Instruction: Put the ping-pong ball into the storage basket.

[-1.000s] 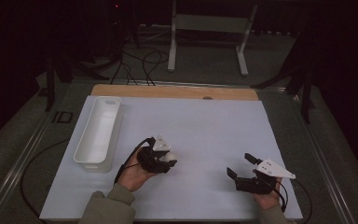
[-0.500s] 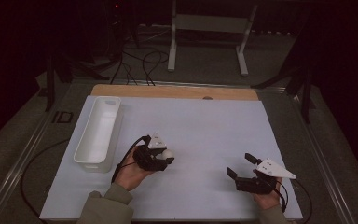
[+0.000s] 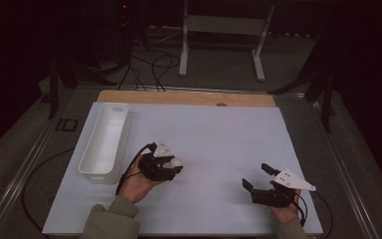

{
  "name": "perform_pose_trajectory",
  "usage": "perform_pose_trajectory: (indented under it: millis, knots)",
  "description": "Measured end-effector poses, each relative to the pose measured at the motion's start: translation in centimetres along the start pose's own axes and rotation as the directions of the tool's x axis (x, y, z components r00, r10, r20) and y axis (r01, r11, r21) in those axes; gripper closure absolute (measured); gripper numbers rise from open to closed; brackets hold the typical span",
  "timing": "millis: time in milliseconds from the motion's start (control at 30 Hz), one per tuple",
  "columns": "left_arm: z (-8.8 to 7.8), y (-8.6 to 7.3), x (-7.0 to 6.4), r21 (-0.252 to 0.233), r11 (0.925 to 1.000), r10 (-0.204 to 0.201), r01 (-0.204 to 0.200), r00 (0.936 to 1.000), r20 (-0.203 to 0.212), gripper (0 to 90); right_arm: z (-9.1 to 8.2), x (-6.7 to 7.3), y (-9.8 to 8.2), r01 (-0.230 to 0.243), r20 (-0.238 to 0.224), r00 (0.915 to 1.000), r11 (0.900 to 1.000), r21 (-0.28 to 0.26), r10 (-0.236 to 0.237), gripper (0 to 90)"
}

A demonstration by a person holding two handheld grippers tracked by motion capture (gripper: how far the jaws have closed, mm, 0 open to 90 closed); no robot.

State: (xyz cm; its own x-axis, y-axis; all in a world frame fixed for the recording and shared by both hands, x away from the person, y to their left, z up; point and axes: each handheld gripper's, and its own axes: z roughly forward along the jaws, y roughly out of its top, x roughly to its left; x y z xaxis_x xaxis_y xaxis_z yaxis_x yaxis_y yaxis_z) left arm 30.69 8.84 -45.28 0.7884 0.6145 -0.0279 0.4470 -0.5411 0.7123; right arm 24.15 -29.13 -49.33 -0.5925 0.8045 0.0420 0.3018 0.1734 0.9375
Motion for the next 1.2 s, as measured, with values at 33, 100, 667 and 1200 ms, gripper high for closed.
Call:
perform_pose_trajectory:
  millis: [33, 100, 667, 1200]
  knots:
    - [-0.1, 0.0, 0.0, 0.000, 1.0000, -0.001, 0.001, 1.0000, -0.001, 51.4, 0.0, 0.0, 0.0, 0.000, 0.000, 1.0000, 1.000, 0.000, 0.000, 8.0]
    - [-0.2, 0.0, 0.1, -0.001, 1.0000, -0.001, 0.001, 1.0000, -0.004, 51.4, 0.0, 0.0, 0.0, 0.000, 0.000, 1.0000, 1.000, 0.001, 0.000, 7.9]
    - [-1.0, -0.1, 0.5, -0.021, 0.9997, -0.008, 0.008, 0.9999, -0.011, 51.4, 0.0, 0.0, 0.0, -0.001, -0.002, 1.0000, 1.000, 0.000, 0.001, 7.9]
    - [-1.9, -0.3, 1.0, -0.042, 0.9991, -0.011, 0.011, 0.9997, -0.022, 51.4, 0.0, 0.0, 0.0, -0.001, -0.006, 1.0000, 1.000, 0.002, 0.001, 7.9]
